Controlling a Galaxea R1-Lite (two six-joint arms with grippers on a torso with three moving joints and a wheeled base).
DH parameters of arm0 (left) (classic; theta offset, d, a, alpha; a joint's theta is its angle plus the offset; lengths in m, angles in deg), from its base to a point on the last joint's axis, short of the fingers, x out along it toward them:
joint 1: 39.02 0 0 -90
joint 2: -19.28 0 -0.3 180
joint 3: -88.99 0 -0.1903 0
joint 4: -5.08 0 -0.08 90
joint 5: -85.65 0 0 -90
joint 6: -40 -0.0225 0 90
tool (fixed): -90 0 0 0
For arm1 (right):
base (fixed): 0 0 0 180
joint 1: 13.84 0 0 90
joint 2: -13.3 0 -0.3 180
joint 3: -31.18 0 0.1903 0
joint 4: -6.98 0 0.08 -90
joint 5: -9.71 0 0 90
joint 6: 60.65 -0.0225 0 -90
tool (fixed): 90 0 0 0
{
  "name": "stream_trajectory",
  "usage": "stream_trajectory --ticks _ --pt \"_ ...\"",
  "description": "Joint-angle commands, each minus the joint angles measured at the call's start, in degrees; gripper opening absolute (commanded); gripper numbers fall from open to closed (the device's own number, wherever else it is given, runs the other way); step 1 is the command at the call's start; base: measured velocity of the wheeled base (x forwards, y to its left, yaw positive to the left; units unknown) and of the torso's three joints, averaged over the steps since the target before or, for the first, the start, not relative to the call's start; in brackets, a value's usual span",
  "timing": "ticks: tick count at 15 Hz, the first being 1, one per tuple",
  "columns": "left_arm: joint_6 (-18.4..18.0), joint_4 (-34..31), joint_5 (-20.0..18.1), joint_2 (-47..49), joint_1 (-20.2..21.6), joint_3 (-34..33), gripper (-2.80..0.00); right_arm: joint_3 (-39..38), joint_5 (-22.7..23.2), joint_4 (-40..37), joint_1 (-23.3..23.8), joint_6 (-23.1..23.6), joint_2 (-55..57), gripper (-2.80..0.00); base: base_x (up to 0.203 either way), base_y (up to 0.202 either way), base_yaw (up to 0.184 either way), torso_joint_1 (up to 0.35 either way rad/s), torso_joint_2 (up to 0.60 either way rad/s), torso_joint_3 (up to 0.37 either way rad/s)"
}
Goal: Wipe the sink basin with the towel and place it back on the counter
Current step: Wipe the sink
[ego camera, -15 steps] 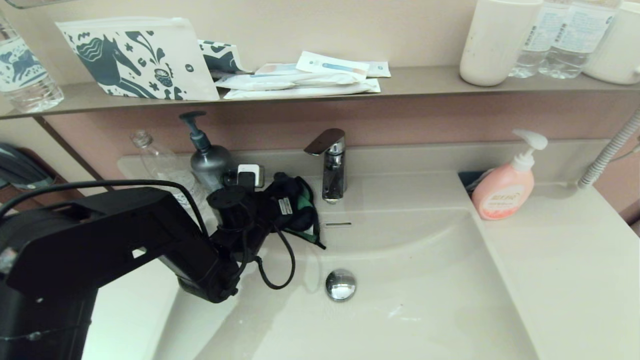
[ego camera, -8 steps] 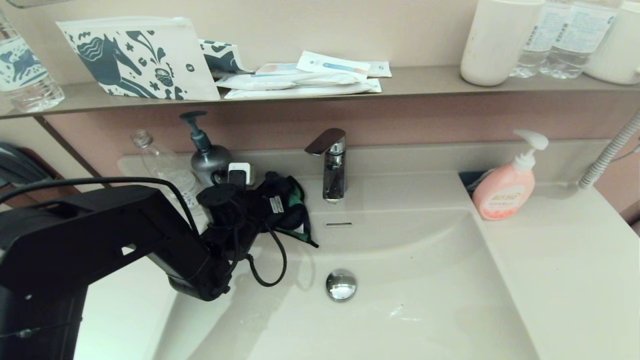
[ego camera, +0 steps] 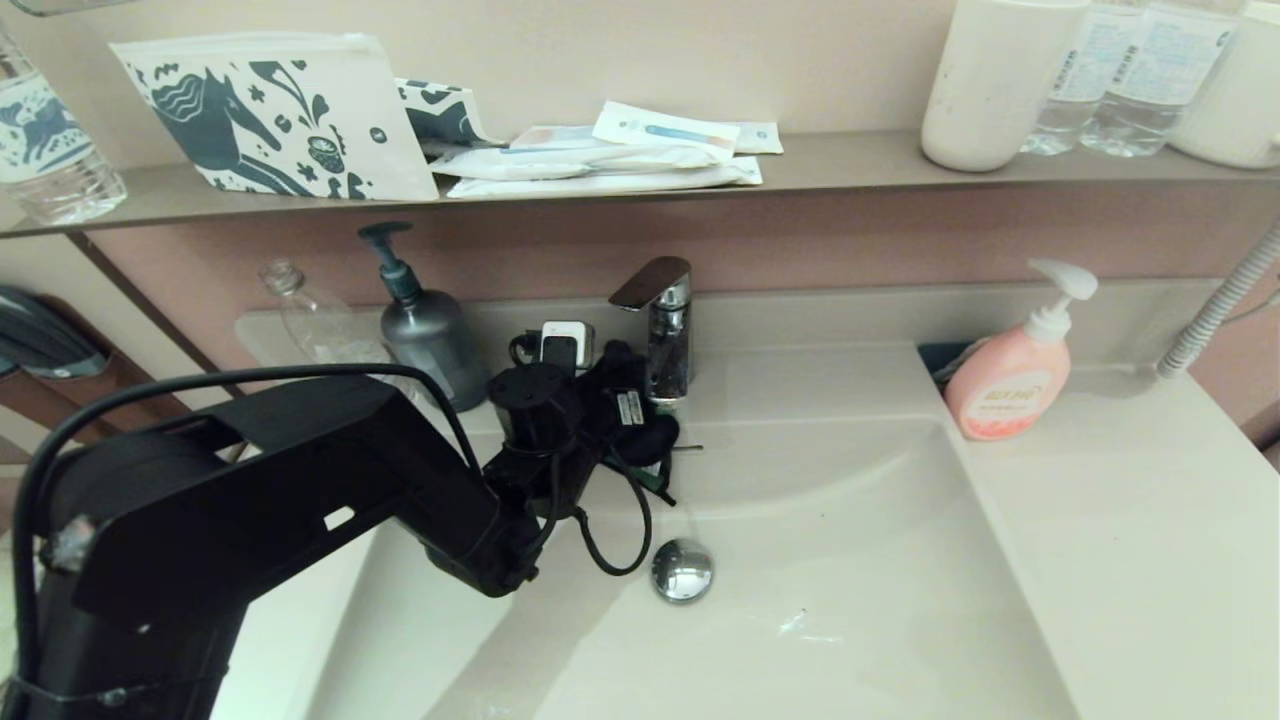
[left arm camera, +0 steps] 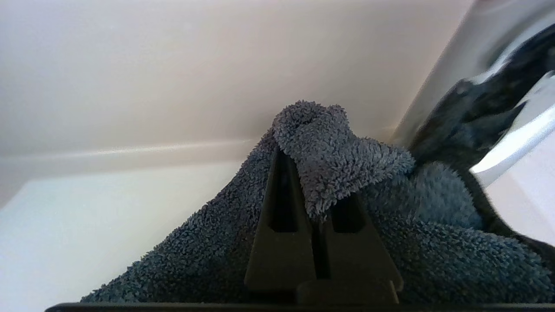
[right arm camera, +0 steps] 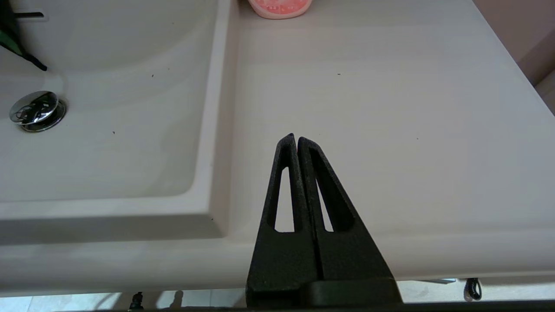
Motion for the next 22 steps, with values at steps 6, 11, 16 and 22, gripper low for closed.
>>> stream_trajectory --ticks 6,11,16,22 --pt "0.26 1.88 -1.9 -1.71 6.12 -4.28 -2.8 0.0 0.01 -0.01 0.02 0.0 0.07 -2.8 0.0 0.0 0.0 0.0 0.0 0.0" --pt "0.2 5.59 -6.23 -5.27 11.01 -12.5 -2.8 0.0 0.01 0.01 -0.05 0.0 0.07 -2.8 0.0 0.0 0.0 0.0 0.0 0.0" --pt "-0.09 5.63 -6.73 -5.76 9.91 -12.19 -2.8 0.0 0.01 -0.01 0.02 0.0 0.07 -2.8 0.0 0.0 0.0 0.0 0.0 0.0" --pt "-0.15 1.37 -2.04 -2.0 1.03 -4.3 -2.8 0.0 0.01 -0.01 -0.06 0.0 0.07 -2.8 0.0 0.0 0.0 0.0 0.0 0.0"
